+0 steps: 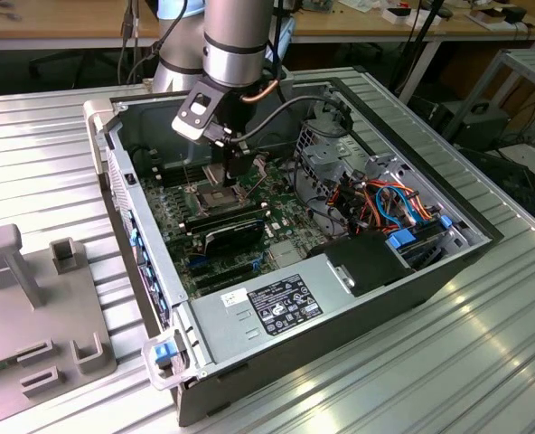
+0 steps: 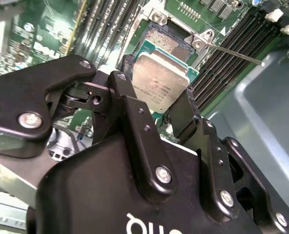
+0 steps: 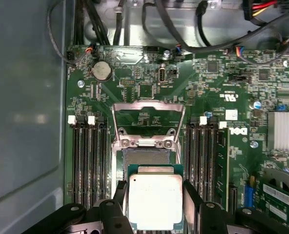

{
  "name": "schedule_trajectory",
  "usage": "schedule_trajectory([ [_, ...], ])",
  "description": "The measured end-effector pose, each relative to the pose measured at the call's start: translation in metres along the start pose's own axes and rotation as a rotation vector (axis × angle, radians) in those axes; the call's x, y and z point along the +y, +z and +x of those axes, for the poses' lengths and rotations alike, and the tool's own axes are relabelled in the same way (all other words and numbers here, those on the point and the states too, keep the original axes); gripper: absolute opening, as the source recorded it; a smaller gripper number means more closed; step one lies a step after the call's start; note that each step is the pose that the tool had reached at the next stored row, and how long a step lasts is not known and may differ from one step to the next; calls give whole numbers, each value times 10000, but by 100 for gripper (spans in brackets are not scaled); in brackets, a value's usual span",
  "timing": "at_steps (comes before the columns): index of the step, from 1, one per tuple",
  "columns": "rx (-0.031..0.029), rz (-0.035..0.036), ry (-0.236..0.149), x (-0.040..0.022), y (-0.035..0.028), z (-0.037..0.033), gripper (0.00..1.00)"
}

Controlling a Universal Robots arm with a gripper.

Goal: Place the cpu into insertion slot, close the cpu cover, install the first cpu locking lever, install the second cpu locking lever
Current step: 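Place the cpu into insertion slot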

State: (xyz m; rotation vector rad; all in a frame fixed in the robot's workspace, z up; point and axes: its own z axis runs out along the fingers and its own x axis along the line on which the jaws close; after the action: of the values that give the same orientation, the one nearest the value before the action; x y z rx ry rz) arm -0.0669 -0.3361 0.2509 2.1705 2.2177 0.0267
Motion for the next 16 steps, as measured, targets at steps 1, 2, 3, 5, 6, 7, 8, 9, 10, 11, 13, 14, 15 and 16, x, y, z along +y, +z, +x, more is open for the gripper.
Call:
schedule_trajectory([
  [1,2,-1,-63,0,17,10,55],
  [2,8,-4,-168,-1,57,28,55],
  [3,10,-4,-249,-3,109,47,55],
  [5,11,-4,-262,-4,164,61,55],
  [6,11,-5,-262,-5,192,65,55],
  [7,11,-5,-263,-6,216,66,55],
  [8,11,-5,-260,-8,232,66,55],
  [9,9,-1,-224,-11,248,66,55],
  [10,7,5,-192,-14,256,67,55],
  [11,6,10,-160,-18,259,67,55],
  [13,1,15,28,-24,288,67,55],
  [14,-1,14,83,-25,310,68,55],
  [15,-2,15,88,-25,321,68,55],
  [16,-2,15,89,-26,325,68,55],
])
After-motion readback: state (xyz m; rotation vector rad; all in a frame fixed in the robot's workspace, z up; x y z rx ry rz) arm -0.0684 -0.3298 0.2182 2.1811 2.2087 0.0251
